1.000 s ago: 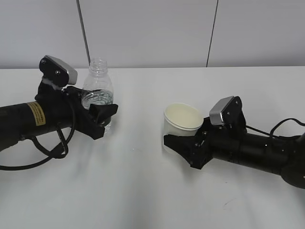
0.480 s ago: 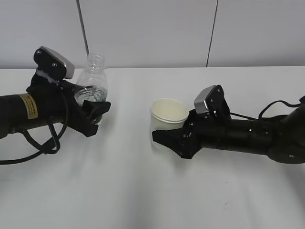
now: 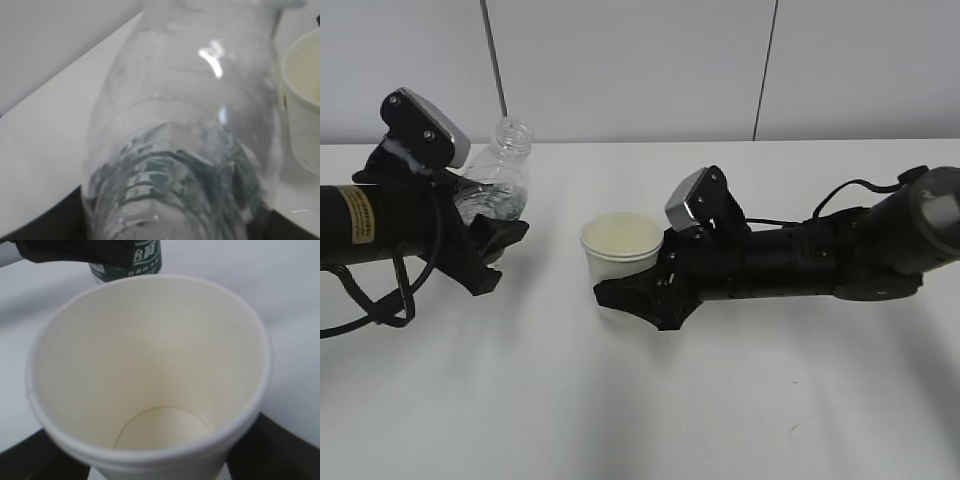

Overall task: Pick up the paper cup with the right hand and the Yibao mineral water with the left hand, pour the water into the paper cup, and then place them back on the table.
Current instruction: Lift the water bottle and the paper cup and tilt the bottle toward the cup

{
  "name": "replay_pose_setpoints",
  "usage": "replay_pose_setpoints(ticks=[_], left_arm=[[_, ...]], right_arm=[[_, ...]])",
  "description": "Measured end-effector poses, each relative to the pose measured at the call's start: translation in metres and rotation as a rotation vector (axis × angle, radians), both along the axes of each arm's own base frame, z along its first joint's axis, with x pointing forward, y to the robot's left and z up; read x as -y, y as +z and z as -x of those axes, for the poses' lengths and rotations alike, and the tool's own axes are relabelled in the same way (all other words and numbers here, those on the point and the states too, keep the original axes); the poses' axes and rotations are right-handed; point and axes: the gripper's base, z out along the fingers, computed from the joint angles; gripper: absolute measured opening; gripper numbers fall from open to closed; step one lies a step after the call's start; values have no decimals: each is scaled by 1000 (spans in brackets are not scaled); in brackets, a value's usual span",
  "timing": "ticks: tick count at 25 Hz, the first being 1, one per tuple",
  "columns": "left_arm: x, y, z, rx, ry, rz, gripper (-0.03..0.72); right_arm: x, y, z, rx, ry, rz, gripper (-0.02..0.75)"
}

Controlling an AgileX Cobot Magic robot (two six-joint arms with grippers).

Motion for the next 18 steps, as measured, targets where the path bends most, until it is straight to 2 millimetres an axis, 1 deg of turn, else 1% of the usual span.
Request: replay_pose_setpoints(ticks=[4, 7, 13, 18], left_arm=[[-3, 3, 1, 2, 0, -60, 383], [-1, 9, -5, -2, 14, -153, 383], [11, 21, -12, 28, -5, -287, 383], [18, 33, -18, 42, 23, -389, 380]], right_arm=[[-9, 5, -5, 7, 27, 38, 551], [-11, 7, -7, 4, 31, 42, 551], [-11, 8, -9, 5, 30, 47, 551], [-10, 7, -11, 5, 18, 65, 551]])
